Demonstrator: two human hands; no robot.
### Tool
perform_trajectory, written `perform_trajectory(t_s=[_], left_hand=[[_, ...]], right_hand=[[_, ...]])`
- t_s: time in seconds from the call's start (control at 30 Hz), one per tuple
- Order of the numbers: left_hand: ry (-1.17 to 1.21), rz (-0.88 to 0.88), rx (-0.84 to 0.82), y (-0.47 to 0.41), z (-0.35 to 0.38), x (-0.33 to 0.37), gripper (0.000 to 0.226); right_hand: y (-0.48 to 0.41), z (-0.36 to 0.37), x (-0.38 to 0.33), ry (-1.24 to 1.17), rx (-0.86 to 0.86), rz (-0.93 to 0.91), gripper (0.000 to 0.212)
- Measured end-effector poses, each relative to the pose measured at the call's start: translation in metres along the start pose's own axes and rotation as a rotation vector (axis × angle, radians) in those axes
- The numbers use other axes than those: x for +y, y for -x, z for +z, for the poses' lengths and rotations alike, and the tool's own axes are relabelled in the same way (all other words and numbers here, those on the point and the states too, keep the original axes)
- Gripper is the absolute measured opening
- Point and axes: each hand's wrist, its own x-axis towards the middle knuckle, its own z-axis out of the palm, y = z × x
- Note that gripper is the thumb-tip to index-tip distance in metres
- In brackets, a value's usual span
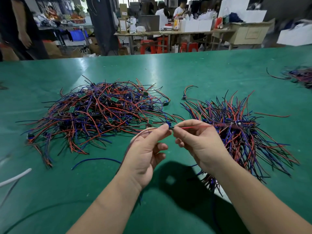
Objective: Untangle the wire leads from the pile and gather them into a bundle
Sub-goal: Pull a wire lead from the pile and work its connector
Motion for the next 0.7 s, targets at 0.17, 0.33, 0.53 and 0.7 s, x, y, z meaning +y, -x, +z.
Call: perform_trajectory(t_s=[0.17,0.33,0.53,0.7], left_hand=[[-0.332,0.323,-0.141,0.004,0.001,-0.009,0.014],[-0.819,0.563,-0.123,-0.001,-0.007,-0.014,0.009],[-0.401,0.169,-0.007,-0.002,-0.001,-0.005,0.024],[-0.361,0.124,-0.146,0.004,0.002,-0.004,0.033]], right_hand=[[-0.002,-0.005,-0.005,-0.292,0.017,0.175,0.007],[-0.006,-0.009,-0.019,-0.442,0.074,0.270,0.010],[-0.006,-0.020,-0.025,-0.401,0.028,0.218,0.016],[-0.004,-0.014,-0.006,0.044,-0.016,0.172,0.031]])
